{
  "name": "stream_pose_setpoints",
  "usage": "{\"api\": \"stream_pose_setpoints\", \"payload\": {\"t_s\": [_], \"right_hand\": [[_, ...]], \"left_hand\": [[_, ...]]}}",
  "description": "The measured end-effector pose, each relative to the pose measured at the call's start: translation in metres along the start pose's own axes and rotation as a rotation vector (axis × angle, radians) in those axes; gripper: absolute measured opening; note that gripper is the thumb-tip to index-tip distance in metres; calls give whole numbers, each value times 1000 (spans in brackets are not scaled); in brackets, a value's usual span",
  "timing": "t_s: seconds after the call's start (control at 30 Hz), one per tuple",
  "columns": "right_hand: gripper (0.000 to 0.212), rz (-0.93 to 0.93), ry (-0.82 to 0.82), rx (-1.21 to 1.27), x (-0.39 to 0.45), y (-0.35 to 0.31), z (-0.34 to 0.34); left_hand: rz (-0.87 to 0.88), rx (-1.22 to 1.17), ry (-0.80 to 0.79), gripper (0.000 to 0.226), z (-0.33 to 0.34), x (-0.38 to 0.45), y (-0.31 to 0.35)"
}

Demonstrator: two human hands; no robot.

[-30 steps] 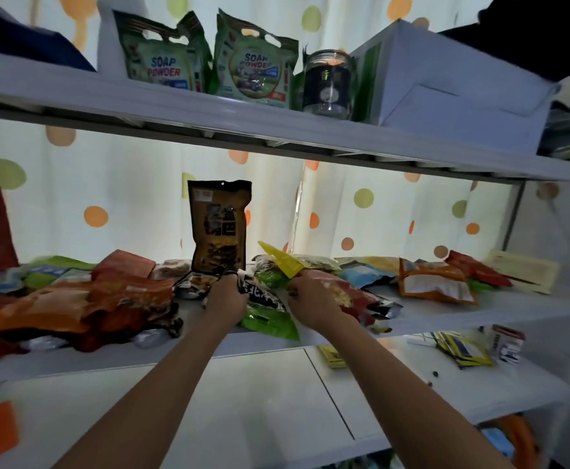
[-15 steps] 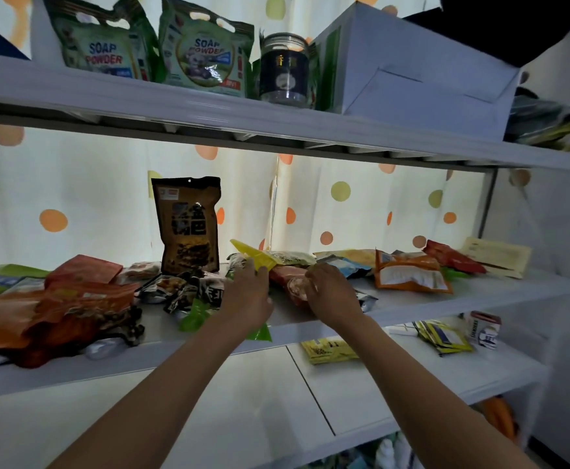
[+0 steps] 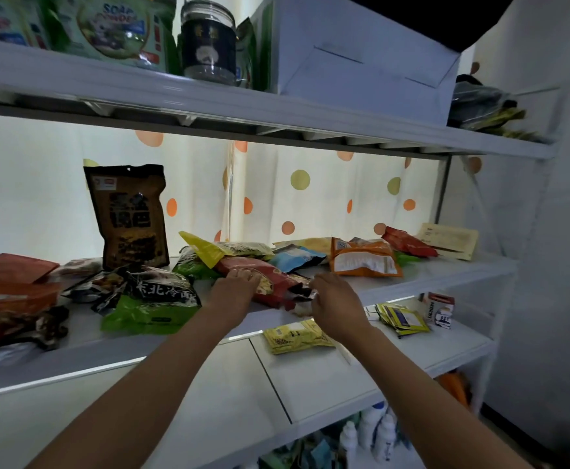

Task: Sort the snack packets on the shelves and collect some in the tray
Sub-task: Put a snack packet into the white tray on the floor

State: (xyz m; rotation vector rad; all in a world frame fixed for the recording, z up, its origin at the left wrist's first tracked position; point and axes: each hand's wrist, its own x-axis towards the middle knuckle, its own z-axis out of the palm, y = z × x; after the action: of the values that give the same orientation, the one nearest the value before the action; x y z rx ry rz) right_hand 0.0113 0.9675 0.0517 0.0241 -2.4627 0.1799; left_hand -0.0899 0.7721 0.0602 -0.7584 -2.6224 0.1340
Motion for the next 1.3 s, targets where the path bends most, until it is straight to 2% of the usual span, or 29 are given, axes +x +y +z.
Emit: {"api": "stream_pose_setpoints", "payload": {"t_s": [0.1,0.27,0.37,0.43,0.53,0.63,0.7,0.77,0.83,0.93,0.97,1.07,1.13,1.17,1.3], "right_hand": [[26,69,-10,82,-8,13,1],[26,198,-22,225,-10,18,5],[29,313,-32,360,-6,7,2],[40,401,-63,484,-1,-3,1],[56,468,-141,648,8,-16,13],[94,519,-207,837,12,-32,32],[113,512,-188,974,17,-42,40],[121,467,-158,1042,23,-51,42],[110,419,-101,1098,28,-62,41],[54,359,-34,1172,30,-85,41],[45,359,-19,1176,29,-95,40],[47,427,65,1221,28,-109,39],[64,487,120,1245,23,-108,32],[65,507,129,1250,20,-106,29],[48,499,128,1178,-1,-92,18]], "left_hand": [[-4,11,72,33,-2,5,-1],[-42,-268,231,35,-16,10,-12],[-93,-327,289,27,-30,13,-17],[-135,-361,324,21,-40,17,-20],[-179,-432,388,23,-55,22,-22],[-207,-543,433,25,-73,23,-23],[-244,-634,461,26,-88,22,-24],[-266,-737,491,26,-101,20,-26],[-261,-828,500,28,-113,17,-25],[-203,-954,484,30,-130,9,-12],[-188,-989,479,30,-135,5,-5],[-139,-1080,488,30,-149,-6,9],[-116,-1150,477,29,-154,-14,9],[-105,-1183,464,29,-155,-18,9],[-47,-1267,418,28,-154,-33,10]]}}
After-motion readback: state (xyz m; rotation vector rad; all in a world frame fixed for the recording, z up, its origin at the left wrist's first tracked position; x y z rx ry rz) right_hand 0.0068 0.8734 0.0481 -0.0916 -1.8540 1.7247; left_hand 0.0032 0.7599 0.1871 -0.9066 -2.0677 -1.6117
